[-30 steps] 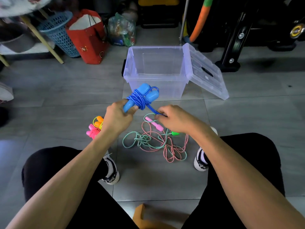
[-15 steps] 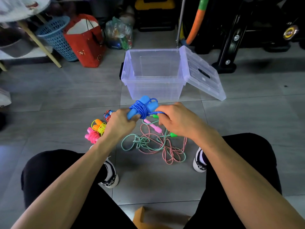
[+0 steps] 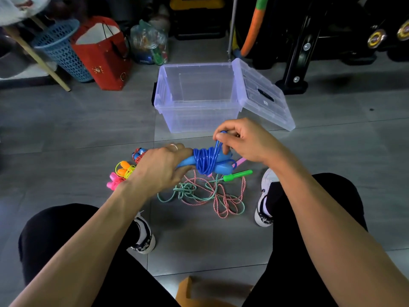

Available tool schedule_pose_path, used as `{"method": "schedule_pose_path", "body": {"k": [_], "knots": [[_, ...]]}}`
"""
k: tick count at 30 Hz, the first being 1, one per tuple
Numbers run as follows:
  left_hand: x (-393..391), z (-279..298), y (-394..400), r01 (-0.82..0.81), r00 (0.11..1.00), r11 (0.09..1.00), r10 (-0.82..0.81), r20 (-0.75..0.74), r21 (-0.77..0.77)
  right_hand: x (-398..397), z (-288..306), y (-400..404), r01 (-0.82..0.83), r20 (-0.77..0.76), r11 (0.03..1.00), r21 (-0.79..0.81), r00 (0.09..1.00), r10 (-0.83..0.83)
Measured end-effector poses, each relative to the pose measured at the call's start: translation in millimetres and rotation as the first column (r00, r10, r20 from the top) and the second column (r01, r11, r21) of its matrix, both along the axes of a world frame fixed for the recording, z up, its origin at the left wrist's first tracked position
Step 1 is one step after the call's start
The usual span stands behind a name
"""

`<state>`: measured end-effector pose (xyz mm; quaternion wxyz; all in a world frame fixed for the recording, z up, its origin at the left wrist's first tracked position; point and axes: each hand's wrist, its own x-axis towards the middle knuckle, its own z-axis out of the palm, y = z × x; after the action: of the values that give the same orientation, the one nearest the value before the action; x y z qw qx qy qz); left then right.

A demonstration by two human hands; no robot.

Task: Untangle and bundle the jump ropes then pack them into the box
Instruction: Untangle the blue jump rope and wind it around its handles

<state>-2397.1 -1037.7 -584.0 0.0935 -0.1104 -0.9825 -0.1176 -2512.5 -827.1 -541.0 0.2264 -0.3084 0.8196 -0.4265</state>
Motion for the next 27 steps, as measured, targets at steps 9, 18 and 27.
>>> {"method": "schedule_pose_path", "body": {"k": [9,18,27], "knots": [[1,-6,16,-0.144,0.947,0.989,0.124,-0.298,-0.046,4,-14,-10,0.074,-0.101,0.997,-0.036,0.992,-0.078],[8,-2,39,-0.320,0.932,0.867,0.361,-0.038,0.381,14,-15,-18,0.223,-0.167,0.925,-0.309,0.944,-0.283],[1,-15,43,-0.461,0.887,0.800,0.436,0.156,0.384,10,-5,-14,0.413,-0.024,0.829,-0.377,0.890,-0.455]]}}
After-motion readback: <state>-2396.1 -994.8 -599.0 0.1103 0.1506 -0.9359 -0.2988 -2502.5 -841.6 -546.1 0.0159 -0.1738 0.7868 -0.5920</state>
